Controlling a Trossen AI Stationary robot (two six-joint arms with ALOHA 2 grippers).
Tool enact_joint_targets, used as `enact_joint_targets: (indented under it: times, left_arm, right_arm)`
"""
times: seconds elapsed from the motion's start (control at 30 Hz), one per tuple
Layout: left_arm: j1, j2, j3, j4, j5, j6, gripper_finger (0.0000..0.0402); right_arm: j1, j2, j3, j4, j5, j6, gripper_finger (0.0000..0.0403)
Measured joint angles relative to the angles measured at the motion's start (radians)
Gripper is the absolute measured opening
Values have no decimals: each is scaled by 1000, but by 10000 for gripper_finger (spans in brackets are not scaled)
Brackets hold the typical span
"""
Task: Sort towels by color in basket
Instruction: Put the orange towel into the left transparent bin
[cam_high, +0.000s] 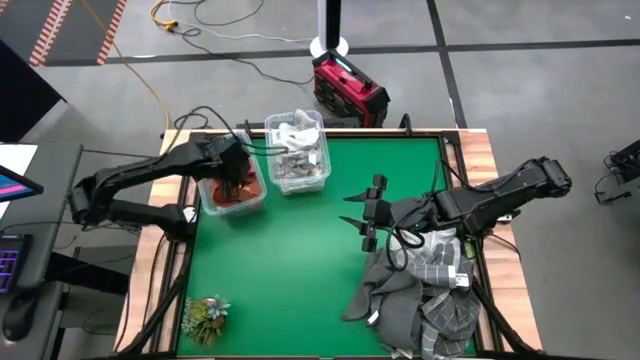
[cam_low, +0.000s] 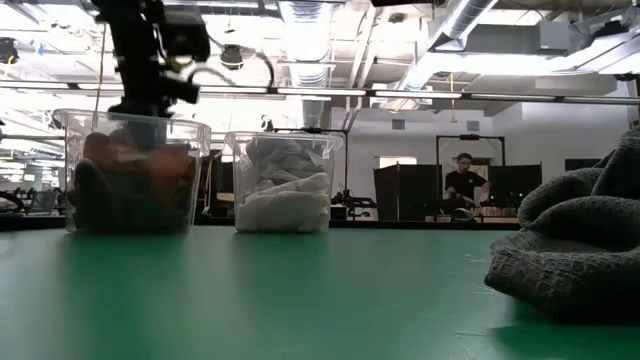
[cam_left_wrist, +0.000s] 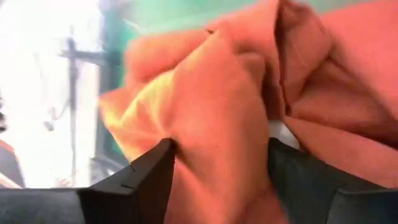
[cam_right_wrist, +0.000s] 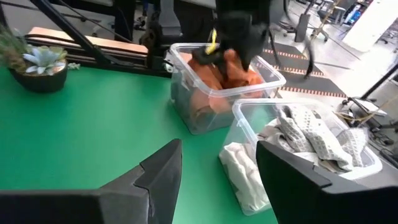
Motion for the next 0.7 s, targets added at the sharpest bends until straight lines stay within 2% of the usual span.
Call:
enact_joint_targets:
  times: [0.13,0.27,0.37,0.47,0.53,0.63,0.7]
  left_arm:
    - [0,-52,48,-3,-58,14,245]
    - [21,-51,72,8,-94,49,241]
    - [24,-33,73,51,-152,178,238]
    - [23,-12,73,74,-155,282,236]
    - [23,12,74,58,-90,256,236]
    - [36,71,71,-18,85,144,236]
    - [34,114,59,-51,133,97,236]
  right_arm:
    - [-16,0,0,1,1,0,234]
    - [-27,2,0,0,1,0,234]
    - [-27,2,0,0,1,0,234]
    - [-24,2,0,0,1,0,234]
    - [-24,2,0,-2,-4,0,234]
    - [-24,2,0,-18,-6,1,234]
    - [-24,2,0,-25,-7,1,234]
